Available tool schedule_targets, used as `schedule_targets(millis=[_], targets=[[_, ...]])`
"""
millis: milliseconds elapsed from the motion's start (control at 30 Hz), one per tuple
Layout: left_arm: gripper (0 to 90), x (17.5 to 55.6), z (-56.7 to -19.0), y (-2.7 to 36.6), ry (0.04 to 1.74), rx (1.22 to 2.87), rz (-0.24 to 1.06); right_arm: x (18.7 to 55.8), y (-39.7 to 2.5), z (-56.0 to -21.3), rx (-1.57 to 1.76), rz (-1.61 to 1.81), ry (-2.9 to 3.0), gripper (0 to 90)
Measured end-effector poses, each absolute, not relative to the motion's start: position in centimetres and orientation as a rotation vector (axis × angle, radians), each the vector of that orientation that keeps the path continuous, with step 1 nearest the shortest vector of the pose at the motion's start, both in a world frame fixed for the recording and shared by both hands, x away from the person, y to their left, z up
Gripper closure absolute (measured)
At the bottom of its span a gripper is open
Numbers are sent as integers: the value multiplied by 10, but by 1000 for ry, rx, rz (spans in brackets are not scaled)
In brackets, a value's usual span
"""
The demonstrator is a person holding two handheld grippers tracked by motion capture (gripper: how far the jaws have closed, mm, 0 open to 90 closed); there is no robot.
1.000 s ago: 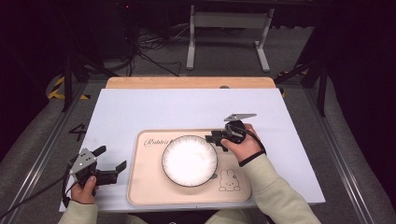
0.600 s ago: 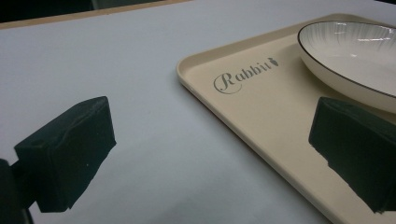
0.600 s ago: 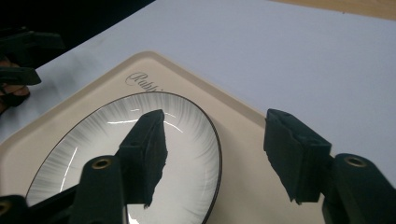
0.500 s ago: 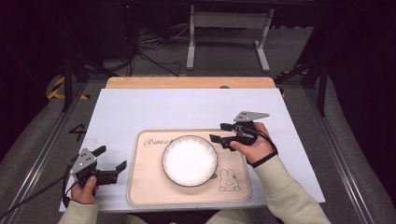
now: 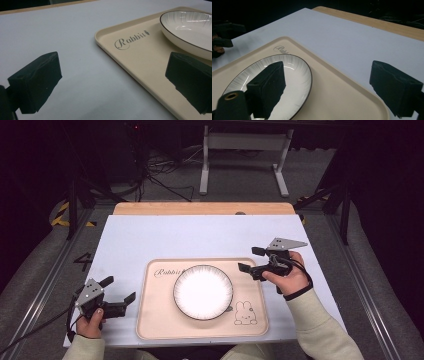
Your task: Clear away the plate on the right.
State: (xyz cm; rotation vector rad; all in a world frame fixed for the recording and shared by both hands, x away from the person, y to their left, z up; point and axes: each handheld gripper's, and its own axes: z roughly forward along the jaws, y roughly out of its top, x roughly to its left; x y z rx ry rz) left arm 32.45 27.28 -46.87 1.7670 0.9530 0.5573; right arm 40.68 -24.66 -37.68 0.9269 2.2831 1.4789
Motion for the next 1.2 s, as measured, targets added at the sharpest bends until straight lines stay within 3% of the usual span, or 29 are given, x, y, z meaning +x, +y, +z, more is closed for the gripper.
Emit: schedule_targets(millis=[1200], targets=[[9,325,-469,273,955,1766,559,393,-329,-384,958,1373,2163,82]])
